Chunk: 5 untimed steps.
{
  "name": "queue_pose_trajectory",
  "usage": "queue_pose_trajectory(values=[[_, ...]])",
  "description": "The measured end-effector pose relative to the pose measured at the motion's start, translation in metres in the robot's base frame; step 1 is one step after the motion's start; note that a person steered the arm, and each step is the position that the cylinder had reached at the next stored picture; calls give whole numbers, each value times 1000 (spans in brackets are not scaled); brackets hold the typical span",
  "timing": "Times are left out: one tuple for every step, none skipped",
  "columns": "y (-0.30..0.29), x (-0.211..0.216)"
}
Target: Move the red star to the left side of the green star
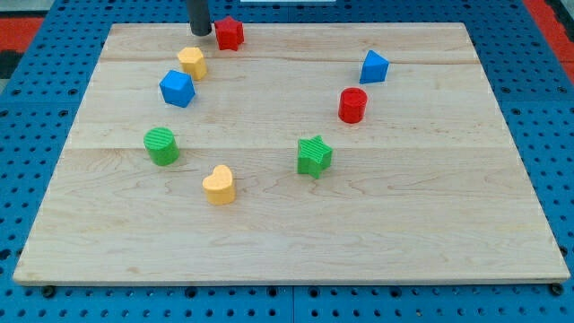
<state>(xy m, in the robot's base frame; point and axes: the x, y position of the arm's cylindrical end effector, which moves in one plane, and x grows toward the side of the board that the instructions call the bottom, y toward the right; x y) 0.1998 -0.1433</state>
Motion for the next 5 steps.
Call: queue_pose_trajectory(values=[[-7, -8], [51, -8], [95, 17], [99, 44], [111, 69]])
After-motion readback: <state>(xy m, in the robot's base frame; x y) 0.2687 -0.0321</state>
